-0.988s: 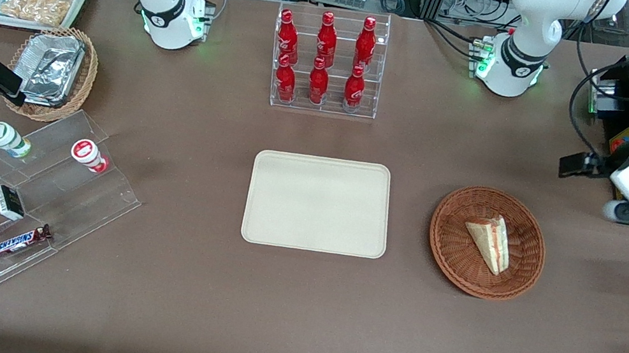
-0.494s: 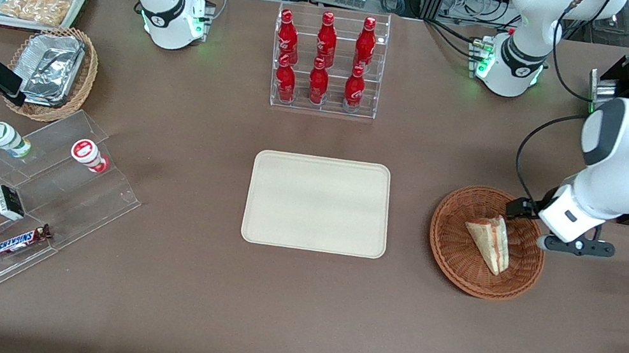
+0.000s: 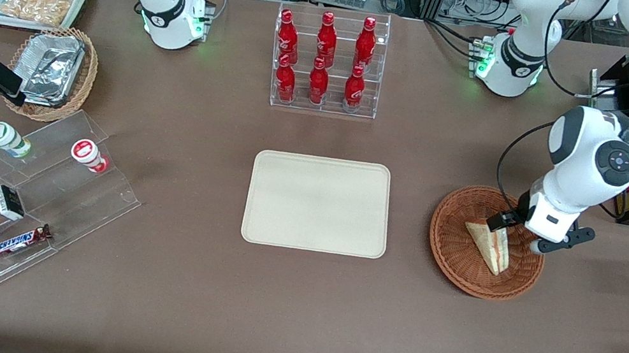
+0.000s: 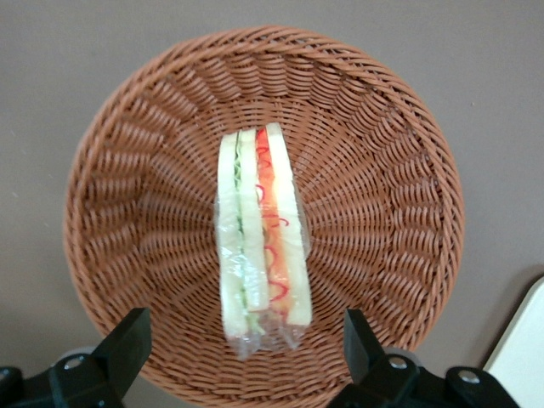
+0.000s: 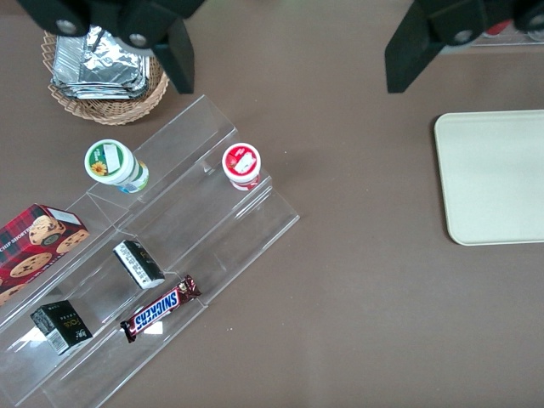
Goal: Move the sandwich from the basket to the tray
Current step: 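Lower the left gripper and close it on the triangular sandwich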
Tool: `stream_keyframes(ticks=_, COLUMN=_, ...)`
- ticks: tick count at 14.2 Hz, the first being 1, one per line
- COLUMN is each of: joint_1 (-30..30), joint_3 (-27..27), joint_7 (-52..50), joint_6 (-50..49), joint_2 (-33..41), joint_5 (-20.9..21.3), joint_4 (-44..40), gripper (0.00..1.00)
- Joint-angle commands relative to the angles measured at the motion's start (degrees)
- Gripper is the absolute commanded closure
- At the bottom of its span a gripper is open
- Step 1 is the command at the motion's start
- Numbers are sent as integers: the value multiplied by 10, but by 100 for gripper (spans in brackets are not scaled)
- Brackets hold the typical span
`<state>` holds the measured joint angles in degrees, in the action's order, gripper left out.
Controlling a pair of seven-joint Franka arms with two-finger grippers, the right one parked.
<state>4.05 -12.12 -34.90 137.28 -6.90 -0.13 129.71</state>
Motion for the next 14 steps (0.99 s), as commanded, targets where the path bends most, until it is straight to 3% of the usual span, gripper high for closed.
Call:
stream_keyframes(ticks=1, joint_1=-4, joint_3=1, joint_7=-27, joint_6=18, joint_2=-21, joint_5=-1, joint_4=1, gripper=0)
stream_keyframes(ticks=5, joint_1=-3, joint_3=2, joint_7=-28, joint_6=55, joint_2=-64, joint_5=0, joint_4=-1, gripper=0)
stream_keyframes(ticks=6, joint_1=-2, joint_3=2, joint_7=-29, joint_6=58, joint_2=-71, joint_5=0, joint_4=-2, gripper=15)
stream_keyframes(ticks=7, joint_1=-2, joint_3=3, joint_7=-33, joint_6=58, joint_2=-71, joint_5=-1, joint_4=-3, gripper=68)
stream_keyframes(ticks=8, joint_1=-1, joint_3=3, joint_7=-35, joint_6=57, joint_2=-70, joint_5=-1, joint_4=-4, gripper=89)
stream_keyframes(ticks=11, joint_1=-3, joint_3=3, joint_7=-32, joint_6=52, joint_2=-68, joint_5=4, joint_4=-14, gripper=99)
stream_keyframes(ticks=14, joint_1=-9, joint_3=-2, joint_7=29, joint_6=0, joint_2=-61, joint_5=6, joint_4=-48, gripper=100)
